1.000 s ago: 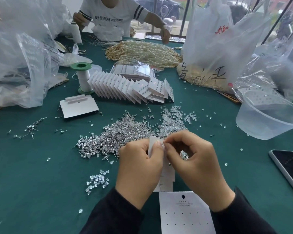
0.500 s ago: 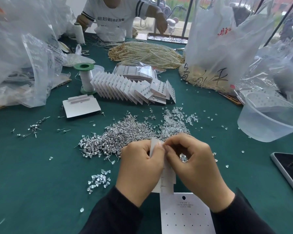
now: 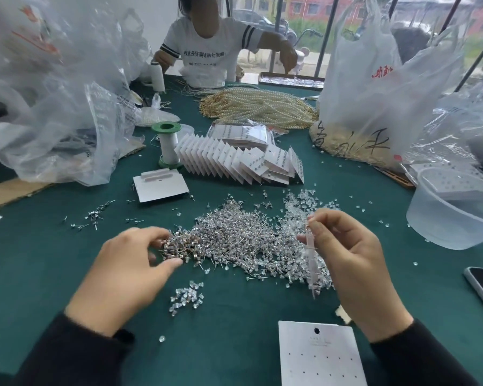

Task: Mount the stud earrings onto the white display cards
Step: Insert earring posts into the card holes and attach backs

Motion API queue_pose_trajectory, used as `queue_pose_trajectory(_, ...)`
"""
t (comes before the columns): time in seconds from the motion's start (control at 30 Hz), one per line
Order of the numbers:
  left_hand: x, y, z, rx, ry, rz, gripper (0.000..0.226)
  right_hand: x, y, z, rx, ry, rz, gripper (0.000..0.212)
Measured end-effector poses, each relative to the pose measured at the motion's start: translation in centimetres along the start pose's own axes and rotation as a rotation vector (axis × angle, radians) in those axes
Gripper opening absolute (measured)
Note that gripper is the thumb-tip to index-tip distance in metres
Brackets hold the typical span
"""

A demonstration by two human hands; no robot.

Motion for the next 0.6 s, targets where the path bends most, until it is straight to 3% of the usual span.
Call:
queue_pose_trajectory(0.1, 3.0, 2.5, -0.5, 0.155, 0.046, 0.304, 0.069, 0.9, 1.0, -0.3, 0.212, 0.123, 0.038, 0.009)
queue_pose_trajectory(0.27, 7.0, 3.9, -3.2, 0.158, 0.141, 0.447, 0.024, 2.9, 2.9, -1.4, 0.405, 0.340, -0.057, 0.004)
queue_pose_trajectory(0.47, 7.7, 3.7, -2.4, -0.007, 0.167, 0.456, 0.011, 2.7, 6.7, -4.3, 0.609, 0.592, -0.061, 0.011)
queue_pose_trajectory(0.6, 7.6, 3.1, -2.5, -0.019, 0.226, 0.394, 0.010, 1.7, 8.3, -5.1, 0.680, 0.668, -0.017, 0.036)
Point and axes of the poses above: each hand's wrist, its own x-axis towards the middle knuckle, its own y-axis out of the palm, z = x × y, the point moved 8 cm from there along x, towards the middle knuckle
